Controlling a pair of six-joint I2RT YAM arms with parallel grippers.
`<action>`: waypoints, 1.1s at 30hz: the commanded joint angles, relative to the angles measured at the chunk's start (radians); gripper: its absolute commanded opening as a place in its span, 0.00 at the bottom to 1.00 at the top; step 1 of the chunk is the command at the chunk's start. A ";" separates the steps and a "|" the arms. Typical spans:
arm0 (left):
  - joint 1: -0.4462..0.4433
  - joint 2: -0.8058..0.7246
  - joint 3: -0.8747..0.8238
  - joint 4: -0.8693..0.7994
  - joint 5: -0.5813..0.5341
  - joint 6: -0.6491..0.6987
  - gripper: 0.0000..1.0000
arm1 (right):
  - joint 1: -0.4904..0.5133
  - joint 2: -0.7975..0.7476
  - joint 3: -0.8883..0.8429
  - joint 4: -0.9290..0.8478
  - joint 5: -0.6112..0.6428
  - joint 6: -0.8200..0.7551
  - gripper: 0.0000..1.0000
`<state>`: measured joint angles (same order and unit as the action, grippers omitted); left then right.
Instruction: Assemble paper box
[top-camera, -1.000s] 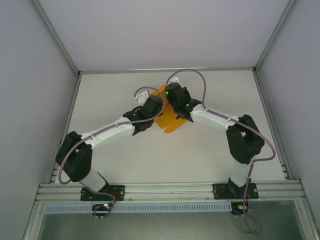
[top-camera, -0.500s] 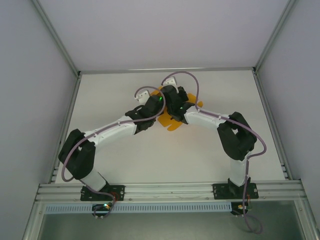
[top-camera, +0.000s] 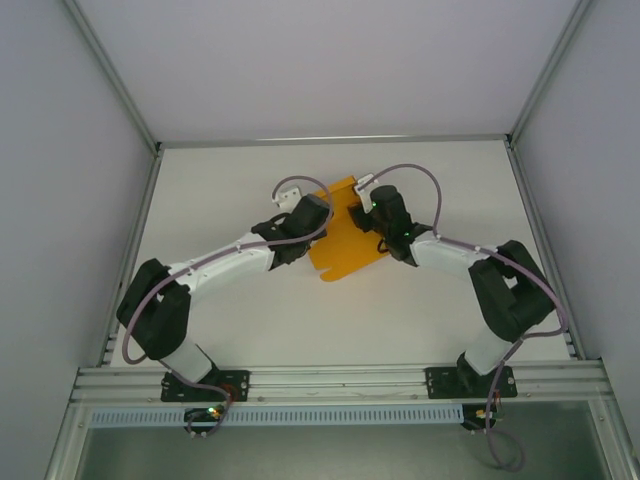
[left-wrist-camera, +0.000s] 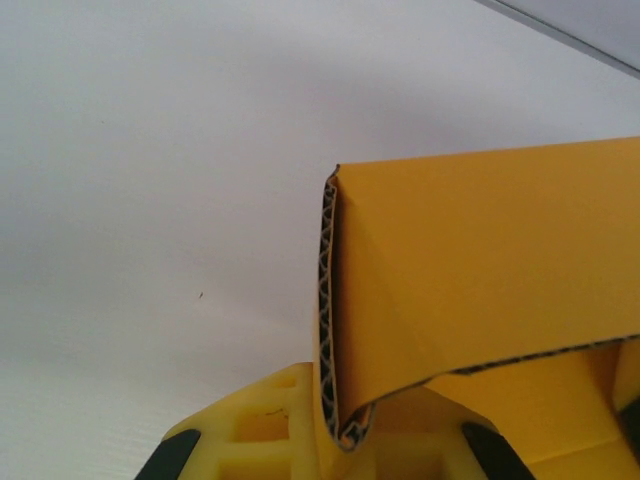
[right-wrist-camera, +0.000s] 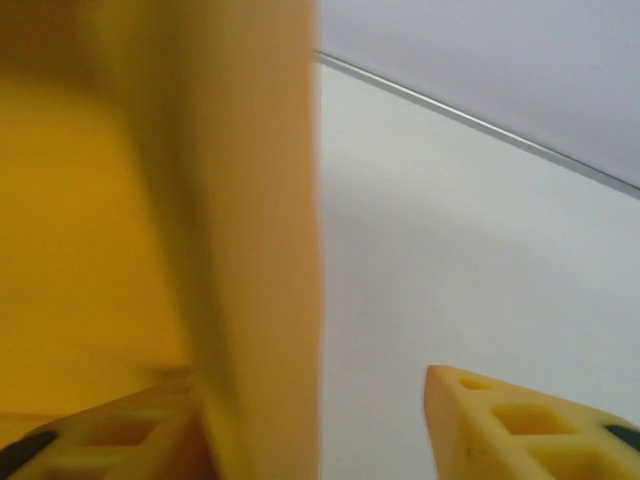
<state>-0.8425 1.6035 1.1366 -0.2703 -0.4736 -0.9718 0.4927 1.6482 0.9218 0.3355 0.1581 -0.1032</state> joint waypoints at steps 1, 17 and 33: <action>0.003 -0.037 -0.011 -0.011 0.010 0.022 0.00 | -0.010 -0.103 -0.025 0.042 -0.278 0.004 0.61; 0.107 -0.037 -0.077 0.221 0.548 0.411 0.00 | -0.155 -0.547 -0.093 -0.292 -0.131 0.239 1.00; 0.108 -0.040 0.070 -0.353 0.727 1.117 0.00 | -0.252 -0.818 -0.164 -0.718 0.008 0.362 1.00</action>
<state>-0.7261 1.5753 1.1736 -0.4744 0.2607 -0.0349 0.2455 0.8341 0.7574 -0.2920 0.1360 0.2356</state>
